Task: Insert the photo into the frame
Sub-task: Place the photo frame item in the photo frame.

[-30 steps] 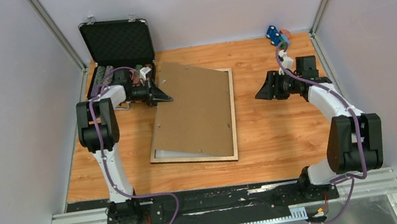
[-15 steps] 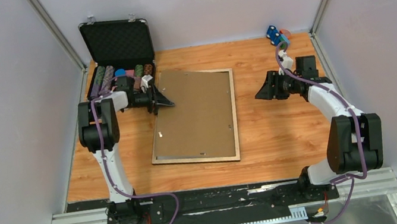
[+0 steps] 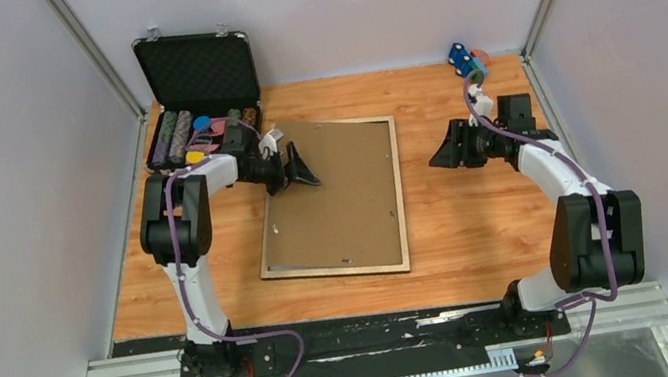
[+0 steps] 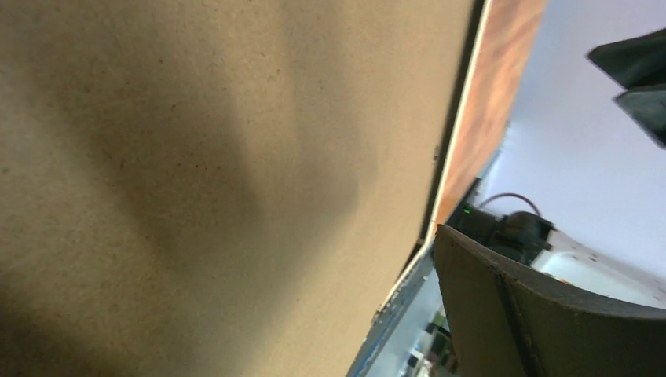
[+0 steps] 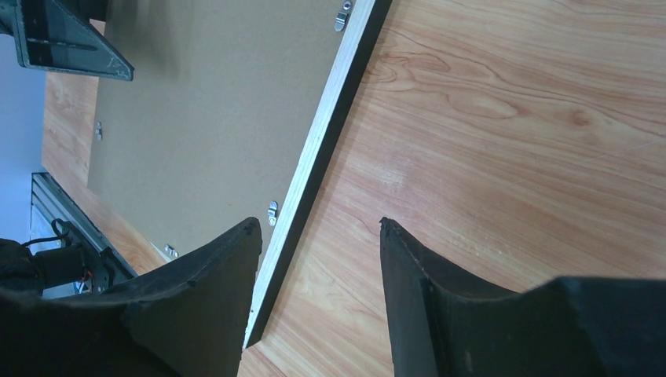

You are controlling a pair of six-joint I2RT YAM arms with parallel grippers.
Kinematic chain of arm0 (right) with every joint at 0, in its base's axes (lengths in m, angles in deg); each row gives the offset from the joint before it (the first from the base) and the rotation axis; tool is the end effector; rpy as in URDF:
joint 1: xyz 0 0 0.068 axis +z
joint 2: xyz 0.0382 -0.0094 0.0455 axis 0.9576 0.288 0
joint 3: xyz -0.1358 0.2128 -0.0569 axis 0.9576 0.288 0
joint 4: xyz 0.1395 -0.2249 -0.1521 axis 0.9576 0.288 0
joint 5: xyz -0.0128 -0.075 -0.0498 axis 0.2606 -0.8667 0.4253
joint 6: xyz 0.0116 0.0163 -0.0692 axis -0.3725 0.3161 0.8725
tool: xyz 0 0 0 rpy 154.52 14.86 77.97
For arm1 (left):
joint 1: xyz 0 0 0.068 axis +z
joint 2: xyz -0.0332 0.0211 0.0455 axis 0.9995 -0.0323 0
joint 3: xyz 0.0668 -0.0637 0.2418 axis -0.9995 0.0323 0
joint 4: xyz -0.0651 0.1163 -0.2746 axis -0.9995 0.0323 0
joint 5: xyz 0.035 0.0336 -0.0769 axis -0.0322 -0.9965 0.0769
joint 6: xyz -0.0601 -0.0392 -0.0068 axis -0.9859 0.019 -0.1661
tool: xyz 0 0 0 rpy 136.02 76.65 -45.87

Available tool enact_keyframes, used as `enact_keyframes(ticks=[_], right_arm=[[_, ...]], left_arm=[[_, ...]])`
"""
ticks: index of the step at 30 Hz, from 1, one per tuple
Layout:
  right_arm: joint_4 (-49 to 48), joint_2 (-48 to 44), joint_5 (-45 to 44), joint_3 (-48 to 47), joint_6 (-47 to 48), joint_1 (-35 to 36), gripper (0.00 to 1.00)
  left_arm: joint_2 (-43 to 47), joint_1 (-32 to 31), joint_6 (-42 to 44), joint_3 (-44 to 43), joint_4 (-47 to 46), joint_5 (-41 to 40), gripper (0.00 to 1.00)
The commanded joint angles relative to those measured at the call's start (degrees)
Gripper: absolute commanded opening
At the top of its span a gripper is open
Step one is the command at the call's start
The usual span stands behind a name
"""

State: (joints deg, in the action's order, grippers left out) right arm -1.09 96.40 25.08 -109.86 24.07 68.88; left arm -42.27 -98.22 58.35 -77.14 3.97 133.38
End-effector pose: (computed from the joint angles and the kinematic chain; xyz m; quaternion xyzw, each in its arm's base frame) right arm 0.3526 0.0118 0.1810 -0.0467 0.8890 0.3265 0.3176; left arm 0.4218 -0.1233 0.0754 -0.0254 0.8768 -0.4767 0.0574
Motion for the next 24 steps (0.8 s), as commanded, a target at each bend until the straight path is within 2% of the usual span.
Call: enact_keyframes(ticks=[1,7,19,24], right_arm=[[-1.8,0.2,-0.2,-0.7,1.0,-0.3,0.56],[-1.6,0.5,0.0,-0.9,1.1,-0.3,0.56],[-1.6,0.4,0.4,-0.8,1.2,-0.3,0.56],[-1.6,0.5,0.4,-1.0,1.1,-0.2,0.57]], left_arm=[[4.1,-3.3,6.3,-1.8,8.8,-15.0,1.00],[6.8,-3.9,9.7,-4.6,14.0,-24.0,1.00],[10.2,-4.0,15.1,-9.7,22.2,-30.4,1.00],[15.5,-4.0,18.1,-9.9,23.7,-33.2,1.00]])
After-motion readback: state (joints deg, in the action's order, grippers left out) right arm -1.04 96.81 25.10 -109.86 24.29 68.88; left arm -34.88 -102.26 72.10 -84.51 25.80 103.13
